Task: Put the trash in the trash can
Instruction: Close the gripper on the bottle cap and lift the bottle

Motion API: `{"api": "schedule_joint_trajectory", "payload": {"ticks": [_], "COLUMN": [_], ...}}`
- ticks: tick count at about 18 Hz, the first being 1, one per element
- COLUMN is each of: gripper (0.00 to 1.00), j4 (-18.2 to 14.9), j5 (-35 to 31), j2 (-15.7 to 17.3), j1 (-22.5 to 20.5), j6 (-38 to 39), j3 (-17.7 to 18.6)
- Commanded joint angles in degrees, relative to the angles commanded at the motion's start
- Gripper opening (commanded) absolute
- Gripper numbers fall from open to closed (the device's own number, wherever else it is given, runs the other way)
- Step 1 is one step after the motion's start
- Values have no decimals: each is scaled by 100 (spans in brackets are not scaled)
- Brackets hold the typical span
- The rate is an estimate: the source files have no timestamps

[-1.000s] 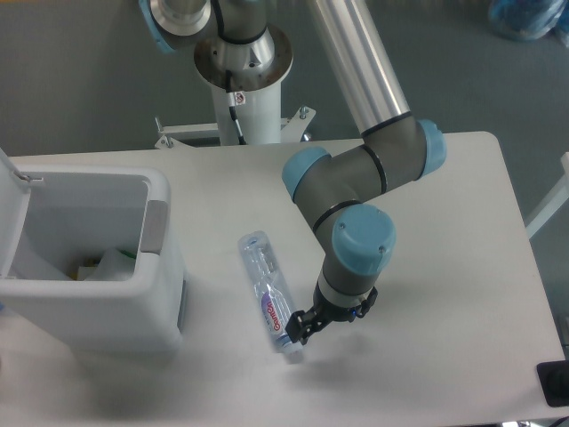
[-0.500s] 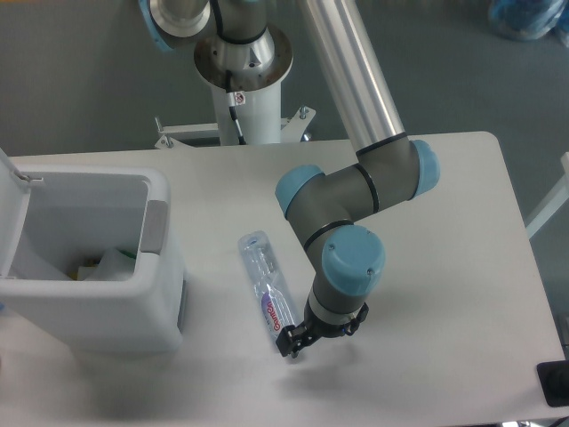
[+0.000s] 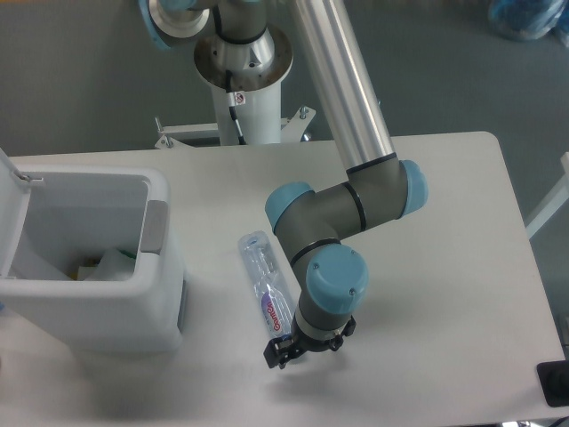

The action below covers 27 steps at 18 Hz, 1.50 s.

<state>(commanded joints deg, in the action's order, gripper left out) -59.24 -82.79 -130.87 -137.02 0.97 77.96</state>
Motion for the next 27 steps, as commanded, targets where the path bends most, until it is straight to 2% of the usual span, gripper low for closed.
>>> {"api": "schedule_joint_trajectory", "payload": {"ticks": [4, 9, 14, 16, 27], "gripper": [96, 84, 78, 71, 55], "j4": [18, 18, 26, 26, 35], "j5": [-9, -9, -9, -9, -9], "j2": [-35, -35, -44, -44, -27], "j1": [17, 44, 61, 114, 114], "j6": [-9, -9, -18, -26, -79], "j3": [35, 44, 70, 88, 150]}}
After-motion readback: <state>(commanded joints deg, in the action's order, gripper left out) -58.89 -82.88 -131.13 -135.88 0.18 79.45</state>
